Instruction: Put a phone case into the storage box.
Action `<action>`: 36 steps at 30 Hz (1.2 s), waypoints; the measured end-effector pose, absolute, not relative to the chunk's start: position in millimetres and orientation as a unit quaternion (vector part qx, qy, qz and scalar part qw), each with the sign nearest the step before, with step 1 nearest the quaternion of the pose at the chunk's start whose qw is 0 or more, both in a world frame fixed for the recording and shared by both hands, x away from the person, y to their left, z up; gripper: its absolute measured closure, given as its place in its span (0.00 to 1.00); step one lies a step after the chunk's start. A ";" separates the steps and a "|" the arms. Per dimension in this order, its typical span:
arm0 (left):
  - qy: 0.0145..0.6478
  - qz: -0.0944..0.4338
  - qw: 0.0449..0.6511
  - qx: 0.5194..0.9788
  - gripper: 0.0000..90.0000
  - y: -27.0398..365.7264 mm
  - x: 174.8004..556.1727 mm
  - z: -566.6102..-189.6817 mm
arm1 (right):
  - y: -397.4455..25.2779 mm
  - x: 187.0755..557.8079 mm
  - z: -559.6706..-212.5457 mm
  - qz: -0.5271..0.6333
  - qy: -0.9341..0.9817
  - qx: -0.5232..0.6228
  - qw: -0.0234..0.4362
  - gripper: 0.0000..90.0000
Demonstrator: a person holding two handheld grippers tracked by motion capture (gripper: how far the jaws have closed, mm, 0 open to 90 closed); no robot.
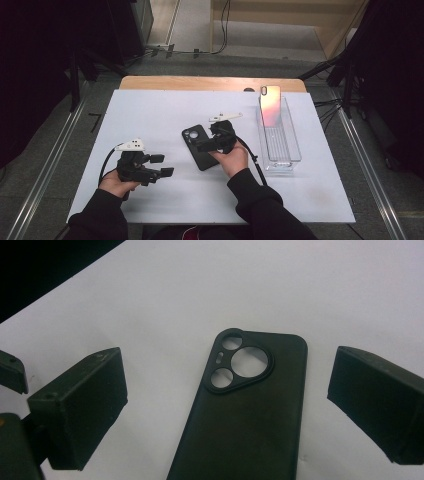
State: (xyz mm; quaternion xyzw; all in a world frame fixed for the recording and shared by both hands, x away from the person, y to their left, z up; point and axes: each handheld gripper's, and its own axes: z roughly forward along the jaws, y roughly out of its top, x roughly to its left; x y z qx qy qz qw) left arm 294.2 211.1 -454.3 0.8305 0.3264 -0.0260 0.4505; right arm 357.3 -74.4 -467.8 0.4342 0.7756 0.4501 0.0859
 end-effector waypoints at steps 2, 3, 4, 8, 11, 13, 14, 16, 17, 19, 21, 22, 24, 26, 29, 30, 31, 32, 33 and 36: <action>0.326 -0.026 0.450 0.831 0.32 211.2 294.3 -454.3 | -73.1 358.3 -468.6 0.453 0.773 0.436 0.083 0.01; 0.326 -0.026 0.451 0.830 0.32 211.2 294.3 -454.3 | -72.5 358.8 -469.0 0.453 0.772 0.438 0.083 0.01; 0.326 -0.025 0.451 0.831 0.32 211.4 294.5 -454.3 | -72.0 359.4 -469.5 0.453 0.772 0.439 0.083 0.01; 0.327 -0.025 0.451 0.830 0.32 212.0 294.8 -454.3 | -69.8 361.6 -471.8 0.449 0.771 0.444 0.087 0.01; 0.326 -0.026 0.451 0.831 0.32 211.8 294.8 -454.3 | -67.9 362.3 -473.4 0.448 0.771 0.445 0.091 0.01; 0.326 -0.026 0.450 0.831 0.32 211.7 294.7 -454.5 | -66.9 362.4 -474.1 0.448 0.770 0.446 0.091 0.01; 0.327 -0.026 0.451 0.830 0.32 211.8 294.7 -454.5 | -66.6 362.5 -474.7 0.446 0.770 0.446 0.093 0.01; 0.326 -0.026 0.451 0.830 0.32 212.0 294.9 -454.4 | -65.7 363.1 -476.5 0.443 0.771 0.447 0.093 0.01; 0.326 -0.026 0.451 0.830 0.32 211.9 294.8 -454.3 | -65.1 363.2 -477.4 0.441 0.772 0.449 0.093 0.01; 0.326 -0.026 0.451 0.830 0.32 211.9 294.8 -454.4 | -64.3 363.3 -479.0 0.440 0.772 0.450 0.093 0.01; 0.326 -0.026 0.451 0.831 0.32 211.8 294.8 -454.5 | -64.0 363.3 -480.4 0.438 0.772 0.451 0.093 0.01; 0.326 -0.026 0.451 0.831 0.32 211.9 294.8 -454.4 | -64.0 363.3 -481.1 0.438 0.771 0.453 0.095 0.01; 0.326 -0.026 0.451 0.830 0.32 212.1 294.9 -454.3 | -64.2 363.4 -483.4 0.439 0.769 0.455 0.097 0.01; 0.326 -0.026 0.451 0.831 0.32 212.4 294.8 -454.3 | -64.2 363.6 -486.0 0.436 0.769 0.457 0.097 0.01; 0.327 -0.026 0.451 0.830 0.32 212.5 294.8 -454.4 | -64.0 363.2 -489.2 0.434 0.770 0.457 0.098 0.01; 0.326 -0.026 0.451 0.830 0.32 212.4 294.8 -454.5 | -63.7 363.1 -490.5 0.433 0.771 0.457 0.098 0.01; 0.326 -0.026 0.451 0.830 0.32 212.3 294.7 -454.5 | -63.7 363.0 -491.6 0.431 0.771 0.458 0.098 0.01; 0.326 -0.026 0.451 0.831 0.32 212.3 294.6 -454.5 | -63.8 362.8 -493.0 0.431 0.771 0.460 0.097 0.01; 0.326 -0.026 0.451 0.831 0.32 212.4 294.5 -454.5 | -63.6 362.5 -494.6 0.432 0.769 0.461 0.096 0.01; 0.328 -0.026 0.451 0.830 0.32 212.9 294.4 -454.9 | -62.8 361.5 -498.9 0.427 0.769 0.466 0.094 0.01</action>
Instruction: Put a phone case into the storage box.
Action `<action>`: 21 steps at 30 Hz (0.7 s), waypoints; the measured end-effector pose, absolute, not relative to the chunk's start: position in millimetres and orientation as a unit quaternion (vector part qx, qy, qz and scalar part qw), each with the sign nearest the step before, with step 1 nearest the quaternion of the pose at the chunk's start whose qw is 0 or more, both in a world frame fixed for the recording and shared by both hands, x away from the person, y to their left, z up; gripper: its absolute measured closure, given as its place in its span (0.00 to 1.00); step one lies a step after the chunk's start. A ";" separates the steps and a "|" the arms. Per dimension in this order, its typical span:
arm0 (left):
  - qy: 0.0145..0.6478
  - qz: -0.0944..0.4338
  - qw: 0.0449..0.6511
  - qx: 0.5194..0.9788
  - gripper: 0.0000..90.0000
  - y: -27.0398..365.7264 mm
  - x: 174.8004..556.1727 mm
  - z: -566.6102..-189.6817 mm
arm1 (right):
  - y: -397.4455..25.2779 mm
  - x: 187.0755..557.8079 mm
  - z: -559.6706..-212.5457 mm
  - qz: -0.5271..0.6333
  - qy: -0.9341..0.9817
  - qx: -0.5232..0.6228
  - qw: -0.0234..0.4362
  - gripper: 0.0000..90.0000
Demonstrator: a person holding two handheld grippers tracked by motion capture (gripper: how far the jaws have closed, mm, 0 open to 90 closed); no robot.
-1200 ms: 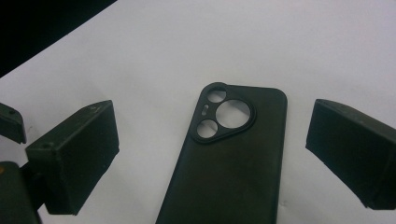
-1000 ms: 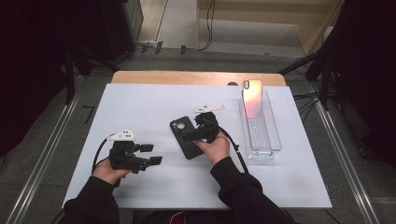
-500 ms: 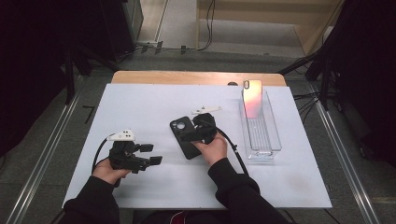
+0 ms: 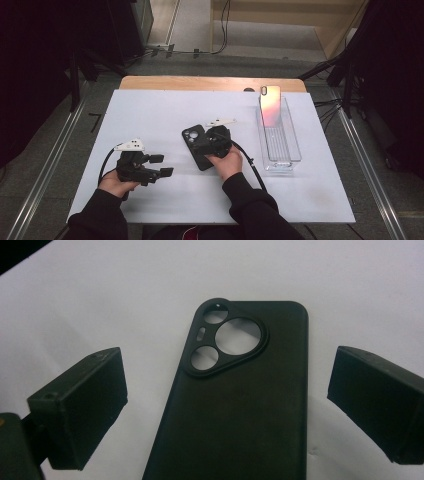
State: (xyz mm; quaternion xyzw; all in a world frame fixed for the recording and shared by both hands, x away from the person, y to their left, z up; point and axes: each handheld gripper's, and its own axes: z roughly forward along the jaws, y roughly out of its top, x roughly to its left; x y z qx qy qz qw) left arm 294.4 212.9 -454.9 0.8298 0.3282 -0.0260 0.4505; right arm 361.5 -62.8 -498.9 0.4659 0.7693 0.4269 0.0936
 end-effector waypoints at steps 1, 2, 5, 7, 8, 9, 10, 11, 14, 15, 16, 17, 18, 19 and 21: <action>0.328 -0.026 0.451 0.829 0.32 213.1 294.4 -455.0 | -62.3 361.2 -500.0 0.424 0.772 0.464 0.094 0.01; 0.328 -0.027 0.450 0.830 0.32 213.3 294.4 -454.8 | -61.2 360.8 -500.7 0.423 0.773 0.463 0.095 0.01; 0.327 -0.026 0.451 0.830 0.32 213.4 294.2 -454.7 | -59.0 360.1 -502.6 0.419 0.775 0.464 0.098 0.01; 0.327 -0.027 0.451 0.830 0.32 213.6 294.2 -454.8 | -58.0 360.1 -504.6 0.417 0.775 0.465 0.095 0.01; 0.328 -0.026 0.451 0.830 0.32 213.5 294.2 -454.9 | -57.6 360.0 -505.7 0.416 0.775 0.466 0.094 0.01; 0.327 -0.026 0.451 0.830 0.32 213.6 294.3 -454.8 | -57.3 359.8 -507.0 0.415 0.775 0.468 0.095 0.01; 0.328 -0.026 0.451 0.830 0.32 213.5 294.2 -454.9 | -57.3 359.6 -508.4 0.415 0.774 0.468 0.095 0.01; 0.328 -0.026 0.451 0.830 0.32 213.4 294.2 -454.9 | -57.5 359.3 -510.0 0.413 0.774 0.470 0.094 0.01; 0.327 -0.025 0.451 0.830 0.32 213.2 294.2 -455.1 | -58.4 359.3 -514.4 0.410 0.774 0.474 0.093 0.01; 0.327 -0.025 0.450 0.830 0.32 213.1 294.2 -455.2 | -58.5 359.3 -515.8 0.409 0.773 0.476 0.093 0.01; 0.327 -0.025 0.450 0.830 0.32 213.1 294.3 -455.2 | -58.6 359.1 -516.5 0.408 0.774 0.476 0.092 0.01; 0.327 -0.025 0.450 0.830 0.32 213.0 294.2 -455.2 | -58.3 359.1 -517.7 0.408 0.775 0.475 0.091 0.01; 0.327 -0.025 0.450 0.830 0.32 213.1 294.2 -455.3 | -58.0 359.1 -518.0 0.406 0.775 0.475 0.092 0.01; 0.327 -0.025 0.450 0.830 0.32 213.1 294.3 -455.3 | -57.7 358.7 -517.6 0.407 0.775 0.475 0.093 0.01; 0.328 -0.025 0.450 0.830 0.32 213.2 294.3 -455.3 | -57.1 358.3 -517.5 0.404 0.777 0.474 0.094 0.01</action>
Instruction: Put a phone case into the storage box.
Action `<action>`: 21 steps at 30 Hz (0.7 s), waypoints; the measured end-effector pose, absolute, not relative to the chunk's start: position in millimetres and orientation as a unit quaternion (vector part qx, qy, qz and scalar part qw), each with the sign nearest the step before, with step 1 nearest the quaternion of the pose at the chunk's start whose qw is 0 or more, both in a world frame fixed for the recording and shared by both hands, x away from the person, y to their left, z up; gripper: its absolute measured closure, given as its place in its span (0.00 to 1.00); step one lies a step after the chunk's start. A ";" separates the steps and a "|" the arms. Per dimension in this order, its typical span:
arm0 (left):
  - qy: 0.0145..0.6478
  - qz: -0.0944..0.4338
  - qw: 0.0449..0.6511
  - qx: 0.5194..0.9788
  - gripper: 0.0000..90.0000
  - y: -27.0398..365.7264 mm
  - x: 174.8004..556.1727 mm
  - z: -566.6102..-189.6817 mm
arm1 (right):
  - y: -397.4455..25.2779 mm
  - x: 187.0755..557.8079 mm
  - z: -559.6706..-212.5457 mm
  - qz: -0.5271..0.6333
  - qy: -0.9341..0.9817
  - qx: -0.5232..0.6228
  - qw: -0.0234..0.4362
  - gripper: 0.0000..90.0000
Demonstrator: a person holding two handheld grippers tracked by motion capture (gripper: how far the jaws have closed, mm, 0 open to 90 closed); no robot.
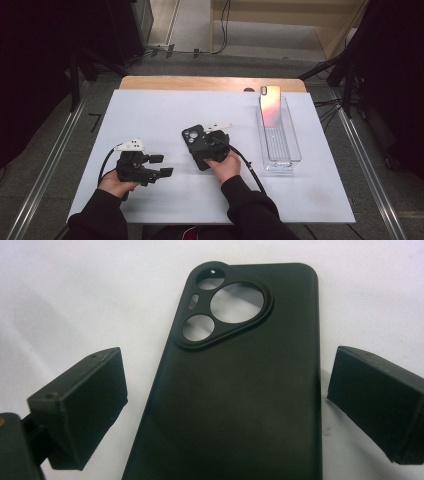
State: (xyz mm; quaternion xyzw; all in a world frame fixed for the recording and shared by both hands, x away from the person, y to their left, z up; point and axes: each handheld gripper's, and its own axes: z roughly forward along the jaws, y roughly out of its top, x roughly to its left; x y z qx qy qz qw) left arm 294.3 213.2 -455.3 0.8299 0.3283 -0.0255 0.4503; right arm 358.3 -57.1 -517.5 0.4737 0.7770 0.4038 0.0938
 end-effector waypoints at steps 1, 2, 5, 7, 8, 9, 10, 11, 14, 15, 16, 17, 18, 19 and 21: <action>0.328 -0.025 0.451 0.830 0.32 213.2 294.2 -455.3 | -56.7 358.4 -517.7 0.402 0.778 0.474 0.094 0.01; 0.329 -0.025 0.450 0.830 0.32 213.4 294.1 -455.1 | -56.6 358.6 -517.8 0.399 0.779 0.475 0.094 0.01; 0.328 -0.025 0.451 0.830 0.32 213.6 294.0 -454.7 | -55.8 358.1 -517.7 0.396 0.780 0.476 0.096 0.04; 0.329 -0.025 0.451 0.830 0.32 213.6 294.1 -454.7 | -54.7 357.4 -517.7 0.394 0.783 0.470 0.101 0.05; 0.329 -0.025 0.450 0.830 0.32 213.7 294.1 -454.7 | -53.9 357.1 -517.6 0.391 0.786 0.468 0.104 0.05; 0.330 -0.025 0.451 0.829 0.32 213.5 294.1 -455.0 | -53.3 356.8 -517.5 0.388 0.787 0.469 0.106 0.05; 0.330 -0.026 0.451 0.829 0.32 213.6 294.1 -455.0 | -52.8 356.8 -517.5 0.387 0.788 0.468 0.107 0.05; 0.330 -0.026 0.451 0.829 0.32 213.6 294.1 -455.0 | -52.5 356.6 -517.4 0.385 0.790 0.465 0.107 0.05; 0.330 -0.025 0.451 0.829 0.32 213.7 294.2 -454.9 | -49.9 355.2 -517.2 0.374 0.797 0.460 0.116 0.05; 0.330 -0.025 0.451 0.829 0.32 213.6 294.2 -454.9 | -49.5 355.0 -517.2 0.373 0.799 0.457 0.118 0.05; 0.330 -0.025 0.451 0.829 0.32 213.6 294.1 -454.9 | -49.2 355.0 -517.2 0.371 0.800 0.455 0.120 0.05; 0.330 -0.026 0.451 0.829 0.32 213.5 294.2 -455.0 | -48.8 354.8 -517.3 0.369 0.802 0.454 0.122 0.05; 0.330 -0.025 0.451 0.829 0.32 213.5 294.2 -455.0 | -48.0 354.7 -517.3 0.366 0.804 0.453 0.122 0.05; 0.330 -0.026 0.451 0.829 0.32 213.5 294.2 -455.0 | -47.3 354.5 -517.2 0.363 0.804 0.454 0.125 0.05; 0.329 -0.025 0.451 0.829 0.32 213.6 294.1 -454.8 | -45.9 354.2 -517.4 0.358 0.807 0.450 0.132 0.05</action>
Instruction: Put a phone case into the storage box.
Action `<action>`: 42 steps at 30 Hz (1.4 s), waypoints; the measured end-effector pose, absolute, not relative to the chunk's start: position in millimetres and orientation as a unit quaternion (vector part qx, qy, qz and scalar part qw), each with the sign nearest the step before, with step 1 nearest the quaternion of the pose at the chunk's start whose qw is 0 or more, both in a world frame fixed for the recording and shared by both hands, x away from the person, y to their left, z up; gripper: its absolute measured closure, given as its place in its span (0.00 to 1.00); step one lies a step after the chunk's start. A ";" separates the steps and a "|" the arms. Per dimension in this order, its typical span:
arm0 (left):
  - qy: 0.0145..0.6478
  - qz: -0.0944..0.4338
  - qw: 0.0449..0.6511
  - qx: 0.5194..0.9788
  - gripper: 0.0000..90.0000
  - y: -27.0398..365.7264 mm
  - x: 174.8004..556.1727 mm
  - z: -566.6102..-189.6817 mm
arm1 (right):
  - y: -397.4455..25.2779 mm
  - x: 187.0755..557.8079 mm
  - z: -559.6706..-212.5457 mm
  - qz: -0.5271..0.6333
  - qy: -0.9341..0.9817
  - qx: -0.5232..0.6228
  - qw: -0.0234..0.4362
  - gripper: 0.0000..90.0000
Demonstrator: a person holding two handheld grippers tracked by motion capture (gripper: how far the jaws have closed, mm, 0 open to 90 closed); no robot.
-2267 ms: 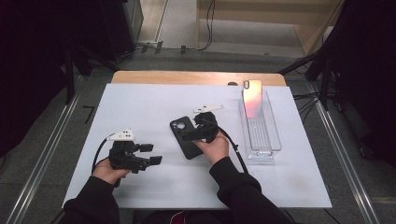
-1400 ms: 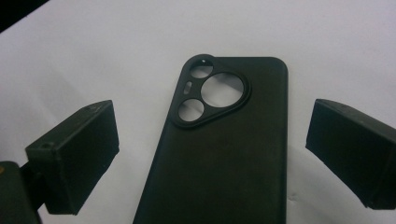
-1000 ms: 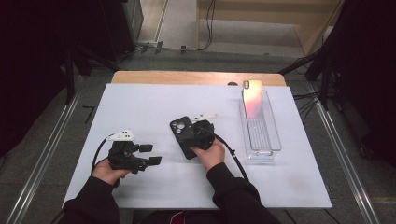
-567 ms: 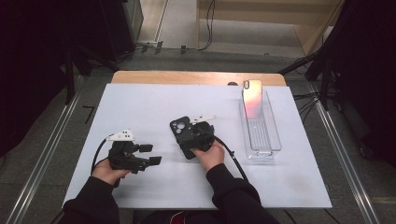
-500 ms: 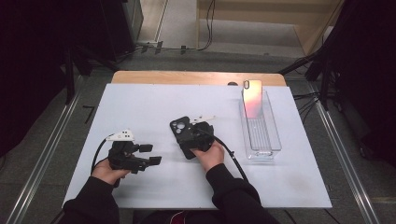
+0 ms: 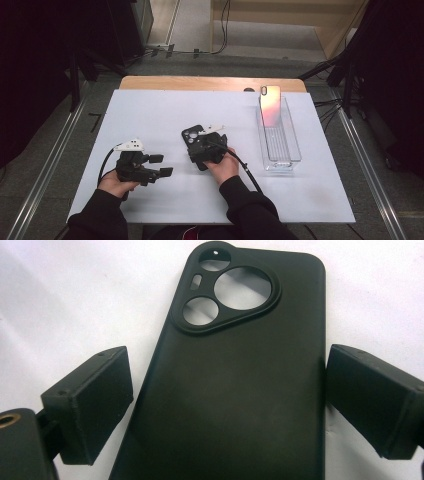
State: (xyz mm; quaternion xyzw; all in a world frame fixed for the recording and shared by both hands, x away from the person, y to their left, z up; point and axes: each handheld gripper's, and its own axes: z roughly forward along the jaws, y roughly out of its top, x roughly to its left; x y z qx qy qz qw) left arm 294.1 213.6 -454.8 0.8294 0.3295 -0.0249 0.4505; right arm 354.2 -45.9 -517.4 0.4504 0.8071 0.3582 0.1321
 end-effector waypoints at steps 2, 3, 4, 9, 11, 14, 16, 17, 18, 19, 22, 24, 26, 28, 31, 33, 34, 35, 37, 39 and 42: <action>0.330 -0.025 0.451 0.829 0.32 213.7 294.1 -454.8 | -44.6 353.8 -517.6 0.354 0.809 0.448 0.137 0.05; 0.330 -0.025 0.451 0.829 0.32 213.7 294.1 -454.9 | -43.9 353.4 -517.7 0.354 0.809 0.449 0.137 0.05; 0.330 -0.025 0.451 0.829 0.32 213.6 294.1 -454.9 | -43.6 353.5 -517.8 0.353 0.809 0.448 0.138 0.05; 0.330 -0.024 0.450 0.829 0.32 213.6 294.0 -454.4 | -41.1 352.5 -518.2 0.343 0.814 0.445 0.149 0.05; 0.329 -0.024 0.451 0.829 0.32 213.9 293.9 -454.1 | -39.0 351.7 -518.4 0.336 0.817 0.442 0.157 0.06; 0.331 -0.022 0.452 0.828 0.32 214.4 294.0 -453.8 | -38.4 351.6 -518.6 0.335 0.817 0.442 0.160 0.06; 0.331 -0.022 0.451 0.829 0.32 214.6 294.2 -454.0 | -38.2 351.5 -518.6 0.333 0.818 0.441 0.161 0.06; 0.331 -0.022 0.451 0.828 0.32 214.7 294.2 -454.0 | -38.0 351.5 -518.8 0.333 0.818 0.441 0.162 0.06; 0.331 -0.022 0.451 0.828 0.32 214.7 294.2 -453.9 | -38.0 351.4 -518.8 0.333 0.818 0.441 0.162 0.06; 0.332 -0.022 0.451 0.828 0.32 214.7 294.2 -453.9 | -37.9 351.3 -518.9 0.332 0.818 0.440 0.163 0.06; 0.332 -0.022 0.451 0.828 0.32 214.8 294.3 -453.8 | -37.6 351.1 -518.8 0.331 0.819 0.440 0.165 0.07; 0.333 -0.021 0.452 0.827 0.32 214.9 294.4 -453.8 | -37.8 351.1 -518.8 0.332 0.817 0.440 0.166 0.08; 0.334 -0.021 0.452 0.827 0.32 215.3 294.7 -453.8 | -38.2 351.1 -518.4 0.333 0.817 0.442 0.166 0.10; 0.336 -0.020 0.452 0.826 0.32 215.4 294.8 -453.8 | -39.2 350.9 -518.1 0.336 0.814 0.444 0.165 0.12; 0.338 -0.019 0.453 0.825 0.32 215.8 295.1 -453.6 | -41.1 351.7 -517.5 0.338 0.815 0.443 0.162 0.14; 0.338 -0.020 0.453 0.825 0.32 216.0 295.2 -453.8 | -41.8 351.7 -517.2 0.337 0.815 0.442 0.161 0.14; 0.337 -0.020 0.452 0.825 0.32 216.2 295.4 -453.8 | -42.0 351.9 -517.1 0.338 0.815 0.442 0.160 0.14; 0.337 -0.019 0.452 0.826 0.32 216.2 295.5 -453.8 | -42.3 352.0 -516.9 0.338 0.815 0.443 0.159 0.14; 0.338 -0.020 0.452 0.825 0.32 216.2 295.5 -453.8 | -42.8 352.2 -516.6 0.339 0.815 0.443 0.157 0.14; 0.338 -0.020 0.452 0.825 0.32 216.1 295.5 -453.8 | -43.4 352.4 -516.4 0.340 0.814 0.444 0.155 0.15; 0.339 -0.020 0.453 0.824 0.32 216.3 295.6 -453.9 | -44.4 352.7 -516.1 0.342 0.815 0.443 0.153 0.15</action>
